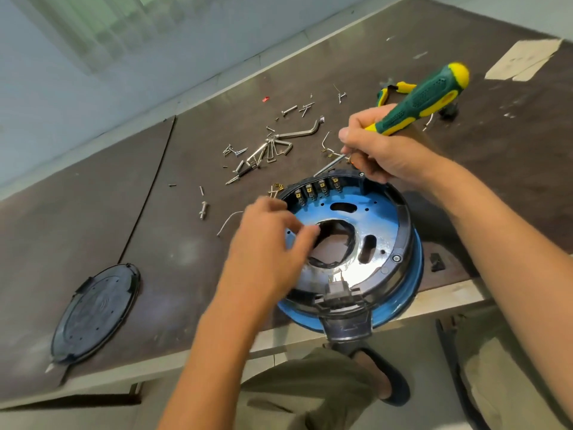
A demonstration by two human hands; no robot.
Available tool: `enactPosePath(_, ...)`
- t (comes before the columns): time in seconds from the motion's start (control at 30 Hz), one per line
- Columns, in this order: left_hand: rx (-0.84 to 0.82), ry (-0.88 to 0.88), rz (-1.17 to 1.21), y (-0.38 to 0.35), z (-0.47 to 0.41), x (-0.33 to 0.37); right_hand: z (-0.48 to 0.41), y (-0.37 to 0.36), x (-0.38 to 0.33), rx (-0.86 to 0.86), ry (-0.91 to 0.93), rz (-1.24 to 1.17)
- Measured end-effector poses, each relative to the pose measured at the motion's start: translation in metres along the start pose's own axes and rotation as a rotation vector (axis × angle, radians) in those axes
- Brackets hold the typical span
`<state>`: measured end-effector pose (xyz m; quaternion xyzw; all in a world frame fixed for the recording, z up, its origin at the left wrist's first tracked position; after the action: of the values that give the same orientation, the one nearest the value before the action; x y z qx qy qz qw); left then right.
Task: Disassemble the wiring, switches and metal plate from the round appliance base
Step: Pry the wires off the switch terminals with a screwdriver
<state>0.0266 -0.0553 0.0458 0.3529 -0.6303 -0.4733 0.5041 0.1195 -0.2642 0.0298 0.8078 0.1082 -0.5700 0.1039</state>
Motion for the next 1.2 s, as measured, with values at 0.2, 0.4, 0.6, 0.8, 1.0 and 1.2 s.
enactPosePath(0.2, -0.146, 0.022, 0.130, -0.028, 0.029, 0.003, 0.016, -0.018, -0.002, -0.109, -0.001, 0.162)
enactPosePath(0.4, -0.220, -0.062, 0.173, -0.026, 0.031, -0.004, 0.037, -0.014, -0.007, -0.038, -0.053, 0.102)
enactPosePath(0.6, -0.401, -0.196, 0.263, -0.014, 0.019, 0.008, 0.050, -0.004, -0.015, -0.082, -0.086, -0.008)
enactPosePath(0.8, -0.481, -0.234, 0.348, -0.019, 0.003, 0.008, 0.065, 0.003, -0.011, -0.209, -0.198, -0.097)
enactPosePath(1.0, -0.533, -0.261, 0.484, -0.022, -0.018, 0.010, 0.061, 0.005, -0.011, -0.142, -0.212, -0.207)
enactPosePath(1.2, -0.726, -0.298, 0.523, -0.023, -0.029, 0.004, 0.055, 0.004, -0.013, -0.141, -0.202, -0.277)
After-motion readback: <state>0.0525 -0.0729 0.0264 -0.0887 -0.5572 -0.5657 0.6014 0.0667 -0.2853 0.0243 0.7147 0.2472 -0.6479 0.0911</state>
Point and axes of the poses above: each hand's wrist, its own z-axis away from the middle knuckle, its own y-axis out of the back of the hand, x = y × z, the point moved 3 cm from there along -z, towards the middle knuckle, and after that the axes turned 7 degrees about -x, right-handed, at the moved point
